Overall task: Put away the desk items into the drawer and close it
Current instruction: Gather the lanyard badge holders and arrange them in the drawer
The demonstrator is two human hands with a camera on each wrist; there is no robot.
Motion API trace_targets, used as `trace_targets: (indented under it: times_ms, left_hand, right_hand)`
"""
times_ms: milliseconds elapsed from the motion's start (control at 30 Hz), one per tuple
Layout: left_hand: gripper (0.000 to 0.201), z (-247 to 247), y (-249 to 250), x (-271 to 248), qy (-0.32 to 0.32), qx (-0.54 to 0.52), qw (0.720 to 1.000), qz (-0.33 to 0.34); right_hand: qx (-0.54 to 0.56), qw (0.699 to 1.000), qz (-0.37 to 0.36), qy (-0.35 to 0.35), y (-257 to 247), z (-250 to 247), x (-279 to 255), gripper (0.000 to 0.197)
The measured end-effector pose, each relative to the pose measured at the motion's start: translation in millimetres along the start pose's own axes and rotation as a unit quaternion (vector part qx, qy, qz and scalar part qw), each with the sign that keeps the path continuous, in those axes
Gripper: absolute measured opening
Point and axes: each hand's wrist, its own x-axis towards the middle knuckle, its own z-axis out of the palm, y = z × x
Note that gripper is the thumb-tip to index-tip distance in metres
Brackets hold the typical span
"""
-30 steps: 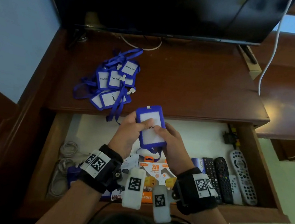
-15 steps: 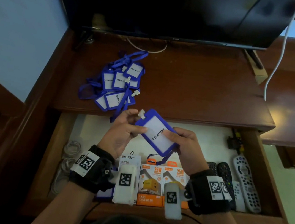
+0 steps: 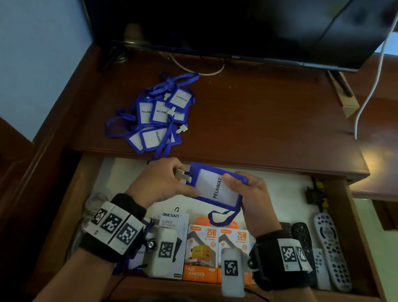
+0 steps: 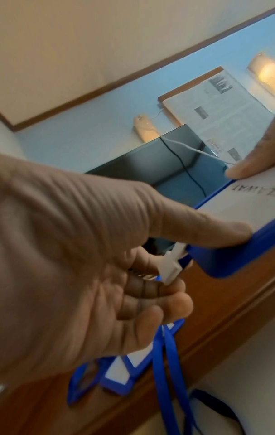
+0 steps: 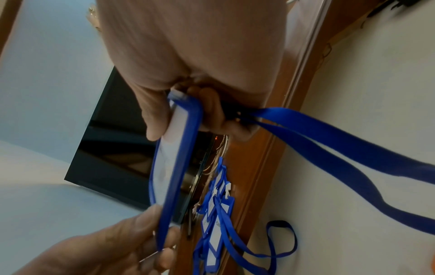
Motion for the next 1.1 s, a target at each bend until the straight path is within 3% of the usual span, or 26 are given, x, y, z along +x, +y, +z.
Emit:
trace_targets:
  times_ms: [100, 233, 333, 500, 633, 733, 833, 967, 1100]
  left_hand:
    - [0.052, -2.8, 5.3, -0.8, 0.004, 0.038, 0.999, 0.034]
    - [0.017, -3.9, 6.0, -1.4, -0.111, -0.006, 0.992, 0.065]
    - [0.013, -1.6, 0.0, -0.9, -0.155, -0.043, 0.983, 0.087]
    - [0.005, 12.2, -1.1, -4.7, -0.111, -0.087, 0.985, 0.094]
    - [0.007, 18.4, -2.2, -6.9, -0.053, -0.139, 0.985, 0.088]
    - [0.009, 22.7, -2.8, -5.0, 0.018, -0.235, 0.968, 0.082]
    - [0.011, 25.7, -5.2, -1.3, 0.075, -0.277, 0.956, 0.064]
    - [0.018, 33.3, -15.0, 5.3, 0.132, -0.212, 0.967, 0.049]
    - [0.013, 47.9, -32.0, 8.4, 0.101, -0.098, 0.988, 0.062]
  right_hand:
    - [0.014, 1.000, -0.001, 0.001, -3.0, 2.9, -0.2, 0.017]
    - [0.028, 1.000, 0.009, 0.004, -6.8, 3.7, -0.8, 0.016]
    - [0.049, 0.999, 0.003, 0.009, -7.2, 3.6, -1.7, 0.012]
    - [0.076, 0.997, 0.002, 0.024, -2.2, 4.0, -3.1, 0.012]
    - [0.020, 0.998, 0.010, 0.050, 8.7, 7.3, -0.2, 0.019]
    - [0.069, 0.998, -0.011, 0.004, 16.0, 10.9, -1.3, 0.033]
    - [0.028, 0.998, -0.029, -0.053, 19.0, 18.9, -8.1, 0.032]
    - [-0.066, 0.995, -0.014, -0.075, 18.7, 29.7, -11.1, 0.022]
    - [-0.110, 0.990, -0.007, -0.090, 13.4, 33.5, -10.0, 0.022]
